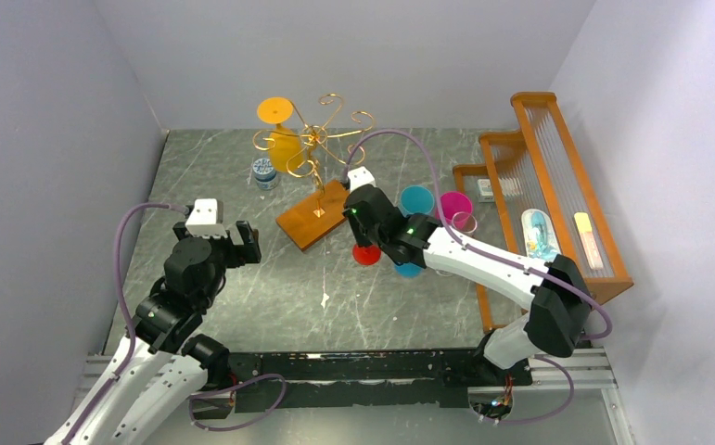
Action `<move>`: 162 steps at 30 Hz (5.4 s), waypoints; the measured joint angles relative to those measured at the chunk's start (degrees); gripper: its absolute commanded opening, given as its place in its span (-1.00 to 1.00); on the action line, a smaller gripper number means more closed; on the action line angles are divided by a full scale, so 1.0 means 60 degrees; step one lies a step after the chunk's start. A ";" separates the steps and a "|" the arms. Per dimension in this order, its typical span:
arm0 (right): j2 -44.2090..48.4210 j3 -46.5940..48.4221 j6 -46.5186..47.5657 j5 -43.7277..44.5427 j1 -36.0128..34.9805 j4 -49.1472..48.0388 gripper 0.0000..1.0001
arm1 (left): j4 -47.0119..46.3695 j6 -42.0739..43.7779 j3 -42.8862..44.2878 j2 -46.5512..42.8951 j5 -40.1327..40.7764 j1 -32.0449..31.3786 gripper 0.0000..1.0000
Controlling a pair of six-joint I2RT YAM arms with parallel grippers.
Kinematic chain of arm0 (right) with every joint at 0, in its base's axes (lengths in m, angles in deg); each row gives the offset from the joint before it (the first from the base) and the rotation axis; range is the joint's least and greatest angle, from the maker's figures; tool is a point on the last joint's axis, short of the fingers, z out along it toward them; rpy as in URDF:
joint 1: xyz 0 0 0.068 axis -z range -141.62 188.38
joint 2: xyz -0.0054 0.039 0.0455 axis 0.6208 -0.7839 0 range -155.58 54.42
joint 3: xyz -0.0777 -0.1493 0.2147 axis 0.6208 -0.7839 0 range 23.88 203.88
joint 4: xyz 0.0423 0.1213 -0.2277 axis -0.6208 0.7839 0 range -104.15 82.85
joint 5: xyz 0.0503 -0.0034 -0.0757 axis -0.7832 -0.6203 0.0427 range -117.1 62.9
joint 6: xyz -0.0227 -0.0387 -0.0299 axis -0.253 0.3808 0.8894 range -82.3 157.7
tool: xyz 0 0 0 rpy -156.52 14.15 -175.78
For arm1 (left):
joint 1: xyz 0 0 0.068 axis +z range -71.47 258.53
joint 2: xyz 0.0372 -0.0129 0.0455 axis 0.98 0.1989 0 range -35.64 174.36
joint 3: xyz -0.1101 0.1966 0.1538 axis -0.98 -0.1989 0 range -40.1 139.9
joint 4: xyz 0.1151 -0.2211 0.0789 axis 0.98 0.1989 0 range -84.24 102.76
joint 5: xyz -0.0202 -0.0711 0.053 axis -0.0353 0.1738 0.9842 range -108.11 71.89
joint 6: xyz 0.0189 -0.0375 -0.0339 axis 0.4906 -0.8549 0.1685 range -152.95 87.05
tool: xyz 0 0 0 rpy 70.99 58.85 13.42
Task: Take the wine glass off the wine glass rack
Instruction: Place the wine glass at the center of the board, then pick up the wine glass from the wine rack.
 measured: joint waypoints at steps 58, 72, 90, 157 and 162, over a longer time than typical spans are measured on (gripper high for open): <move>0.4167 -0.0943 -0.2310 -0.1198 0.0000 0.0284 0.15 | 0.1818 -0.0612 0.4506 0.3574 -0.1698 0.1541 0.96; 0.5009 -0.0856 -0.2656 -0.1249 0.0000 0.0503 0.28 | 0.1668 -0.1056 0.8542 0.7796 -0.7253 0.5763 0.85; 0.5115 -0.0889 -0.3169 -0.1304 0.0000 0.0368 0.30 | -0.1960 -0.3789 0.9792 1.1151 -1.1016 0.5595 0.31; 0.5082 -0.1038 -0.3523 -0.0820 0.0000 0.0521 0.30 | -0.7450 -0.9643 0.7450 1.1282 -1.1916 0.5442 -0.90; 0.5085 -0.1038 -0.3523 -0.0820 0.0000 0.0521 0.30 | -0.7614 -0.9970 0.7450 1.1282 -1.1825 0.5464 -0.90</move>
